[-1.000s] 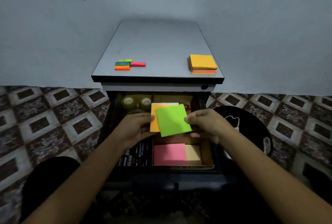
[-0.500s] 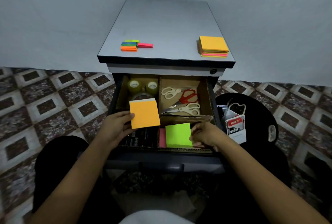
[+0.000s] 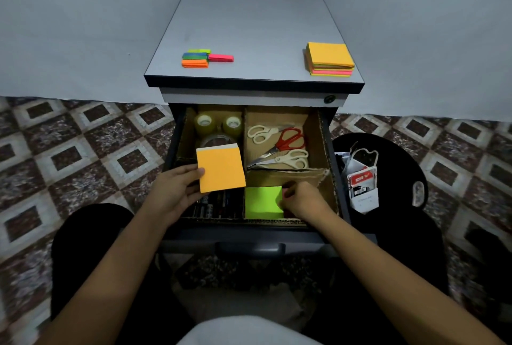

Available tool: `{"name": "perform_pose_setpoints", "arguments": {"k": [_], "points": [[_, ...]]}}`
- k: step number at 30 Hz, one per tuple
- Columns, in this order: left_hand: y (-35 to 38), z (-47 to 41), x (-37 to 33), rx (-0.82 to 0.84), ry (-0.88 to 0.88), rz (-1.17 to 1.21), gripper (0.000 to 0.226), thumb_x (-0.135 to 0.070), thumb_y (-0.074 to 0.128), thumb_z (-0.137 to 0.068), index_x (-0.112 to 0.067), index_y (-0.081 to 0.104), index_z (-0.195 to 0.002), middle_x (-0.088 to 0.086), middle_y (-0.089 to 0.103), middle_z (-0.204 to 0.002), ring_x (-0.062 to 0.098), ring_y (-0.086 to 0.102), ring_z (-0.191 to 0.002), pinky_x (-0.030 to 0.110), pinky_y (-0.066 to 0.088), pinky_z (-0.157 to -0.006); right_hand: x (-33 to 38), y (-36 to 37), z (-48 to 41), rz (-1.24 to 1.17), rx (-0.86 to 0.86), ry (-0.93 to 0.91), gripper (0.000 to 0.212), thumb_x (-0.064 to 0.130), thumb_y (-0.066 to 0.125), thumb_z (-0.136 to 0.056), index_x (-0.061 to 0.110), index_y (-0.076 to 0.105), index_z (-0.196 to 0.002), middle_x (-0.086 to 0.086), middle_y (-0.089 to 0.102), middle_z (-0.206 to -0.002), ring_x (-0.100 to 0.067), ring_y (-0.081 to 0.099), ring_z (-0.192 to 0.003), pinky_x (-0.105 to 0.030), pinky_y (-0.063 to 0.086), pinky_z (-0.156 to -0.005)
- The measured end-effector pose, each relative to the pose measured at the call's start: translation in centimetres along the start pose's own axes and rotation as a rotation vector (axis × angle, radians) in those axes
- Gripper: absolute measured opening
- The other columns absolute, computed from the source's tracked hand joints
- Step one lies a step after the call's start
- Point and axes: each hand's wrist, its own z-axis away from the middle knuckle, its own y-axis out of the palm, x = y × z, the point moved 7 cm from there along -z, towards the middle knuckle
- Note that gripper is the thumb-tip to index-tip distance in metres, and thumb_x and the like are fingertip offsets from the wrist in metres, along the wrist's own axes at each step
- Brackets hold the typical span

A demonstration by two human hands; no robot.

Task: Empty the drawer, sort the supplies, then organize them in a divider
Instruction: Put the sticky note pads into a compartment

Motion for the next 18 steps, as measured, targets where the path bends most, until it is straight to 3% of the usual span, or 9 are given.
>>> {"name": "perform_pose_setpoints", "arguments": {"k": [3,6,9,12,16,18], "points": [[0.7,0.1,0.0,0.024,-0.005,-0.003,0.021,-0.002,0.051,-0.092,-0.001,0.055,-0.113,0.009,0.064,-0.092,0.021,0.062,-0.083,0.024,0.058,-0.058,-0.1,-0.2,0.4,0.002,0.001,0.003,0.02,0.015,0.058,-0.089,0.003,0.071,-0.099,-0.014,0.066,-0.091,-0.023,0.061,-0.089,-0.018,0.032,-0.062],[1.9,0.3,0.3,0.079,-0.027,-0.001,0.023,-0.003,0.052,-0.091,0.0,0.055,-0.113,0.011,0.065,-0.094,0.022,0.062,-0.084,0.026,0.058,-0.06,0.3,-1.3,0.9,-0.041,-0.062,-0.02,0.023,0.015,0.052,-0.093,0.005,0.071,-0.1,-0.016,0.069,-0.101,-0.029,0.063,-0.097,-0.02,0.04,-0.071],[3.7,0.8,0.8,0.147,-0.066,-0.008,0.017,-0.003,0.052,-0.091,-0.002,0.058,-0.107,0.011,0.066,-0.091,0.022,0.063,-0.082,0.026,0.058,-0.057,0.8,-1.9,1.5,-0.454,-0.062,-0.04,0.024,0.018,0.048,-0.097,0.012,0.069,-0.087,-0.009,0.068,-0.085,-0.027,0.065,-0.081,-0.033,0.053,-0.072],[5.7,1.2,1.6,0.198,-0.104,-0.031,0.009,-0.003,0.054,-0.09,-0.006,0.061,-0.095,0.009,0.067,-0.087,0.021,0.064,-0.079,0.025,0.058,-0.056,1.6,-2.1,2.6,-0.809,0.01,-0.038,0.031,0.029,0.047,-0.097,0.012,0.066,-0.081,-0.005,0.063,-0.075,-0.018,0.059,-0.07,-0.027,0.05,-0.059],[7.4,1.4,2.3,0.201,-0.138,-0.046,0.005,-0.003,0.06,-0.086,-0.008,0.058,-0.085,0.006,0.068,-0.078,0.019,0.064,-0.073,0.025,0.058,-0.056,1.1,-2.8,3.1,-0.789,-0.018,-0.074,0.015,0.018,0.059,-0.091,0.01,0.066,-0.08,-0.012,0.062,-0.084,-0.024,0.058,-0.079,-0.034,0.051,-0.07],[7.9,1.5,2.5,0.21,-0.141,-0.063,0.004,-0.005,0.061,-0.086,-0.008,0.059,-0.087,0.007,0.067,-0.081,0.019,0.064,-0.074,0.024,0.058,-0.057,0.3,-3.2,3.0,-0.798,-0.041,-0.057,0.014,0.013,0.06,-0.09,0.004,0.067,-0.082,-0.013,0.062,-0.079,-0.023,0.057,-0.074,-0.029,0.048,-0.062]]}}
